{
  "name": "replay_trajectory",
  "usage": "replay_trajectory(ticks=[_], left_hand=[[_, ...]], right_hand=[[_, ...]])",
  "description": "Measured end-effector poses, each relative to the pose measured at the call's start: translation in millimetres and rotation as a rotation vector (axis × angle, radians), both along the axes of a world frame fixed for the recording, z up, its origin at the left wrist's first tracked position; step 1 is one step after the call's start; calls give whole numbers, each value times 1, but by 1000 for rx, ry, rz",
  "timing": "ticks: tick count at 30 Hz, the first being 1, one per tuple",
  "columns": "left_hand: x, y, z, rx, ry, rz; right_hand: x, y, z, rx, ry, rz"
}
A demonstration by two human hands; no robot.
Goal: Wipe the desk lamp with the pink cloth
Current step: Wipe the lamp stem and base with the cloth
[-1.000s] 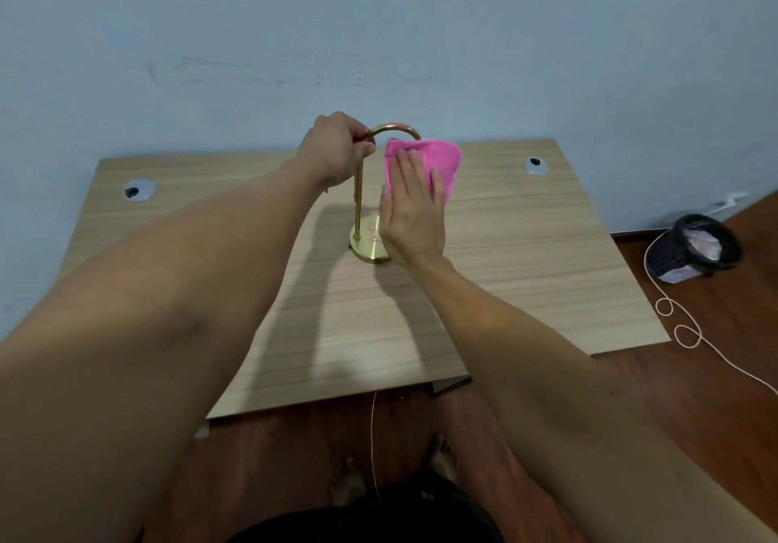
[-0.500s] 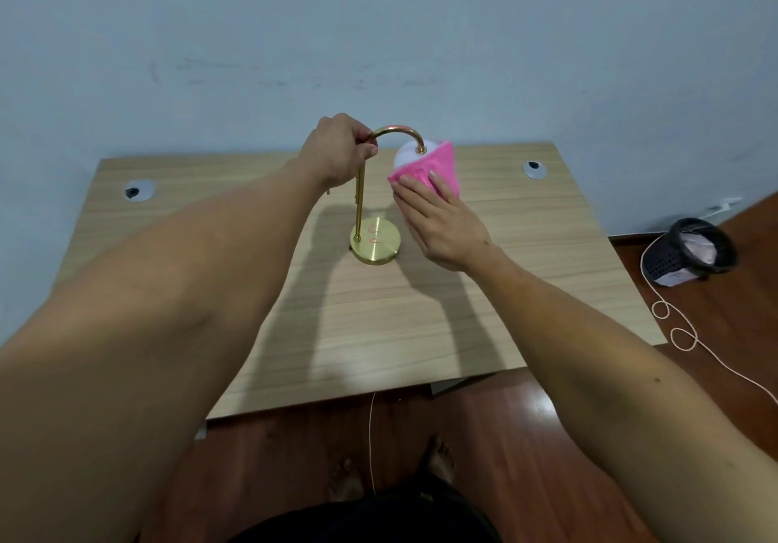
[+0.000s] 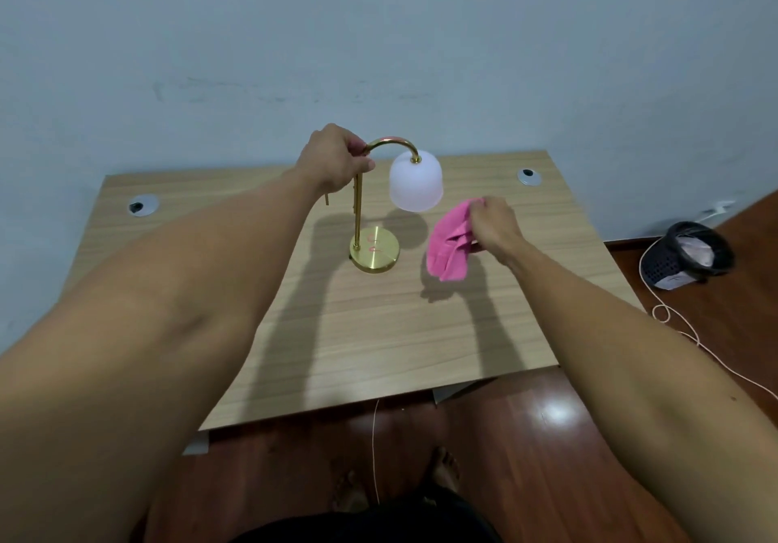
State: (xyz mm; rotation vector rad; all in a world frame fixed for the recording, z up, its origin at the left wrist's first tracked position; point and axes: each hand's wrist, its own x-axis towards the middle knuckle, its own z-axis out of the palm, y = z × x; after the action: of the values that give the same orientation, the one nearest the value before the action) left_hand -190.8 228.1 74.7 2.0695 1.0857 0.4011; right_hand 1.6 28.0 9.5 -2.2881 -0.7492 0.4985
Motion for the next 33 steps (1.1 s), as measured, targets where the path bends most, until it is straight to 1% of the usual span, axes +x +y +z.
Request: replay_trajectory(ticks=[1,2,5,7,9,11,12,13,15,16,17,19,23,24,25,26,29,30,32,33], left_hand=[[-3,2,0,-19,-2,9],[-8,4,-1,-21,3,21],[-25,13,-10,-26,2,67],[-36,17,-17,-74,-14,98],[-44,19,-26,-94,10,114],[-49,22,-38,-105,41,125],[-50,24,-44,-129,36,135],[-50,25,-51,-169,13,144],[-48,25,-60,-247,-59,155],[-46,25,-63,-276,-100,157],[-44,24,-66,-301,-136,164],[-41,22,-71,-315,-176,189],[-40,23,-78,-300,-212,210],[-40,23,-78,-298,-214,209],[-41,24,-78,-299,-214,208],[-41,23,-77,-300,-211,207],[-40,21,-74,-299,-199,208],[-40,20,-73,-293,-195,211],[-40,20,-74,-276,-185,211],[-40,21,-75,-272,-185,211]], right_hand=[[4,7,7,60,103,-79],[4,13,17,113,144,-138],[-3,31,51,243,124,-218],[-8,47,64,333,99,-194],[-20,59,69,414,117,-161],[-37,69,71,520,161,-126],[-50,73,74,575,215,-123],[-60,78,74,613,265,-112],[-77,87,69,672,356,3],[-85,90,65,644,342,59],[-92,93,59,567,248,109],[-101,92,49,395,-27,225],[-96,85,31,239,-626,509],[-92,83,27,201,-716,551],[-87,82,23,199,-740,558],[-84,81,22,219,-711,530],[-86,83,22,368,-476,304],[-90,86,25,390,-422,243],[-98,91,25,369,-397,204],[-102,91,23,334,-447,236]])
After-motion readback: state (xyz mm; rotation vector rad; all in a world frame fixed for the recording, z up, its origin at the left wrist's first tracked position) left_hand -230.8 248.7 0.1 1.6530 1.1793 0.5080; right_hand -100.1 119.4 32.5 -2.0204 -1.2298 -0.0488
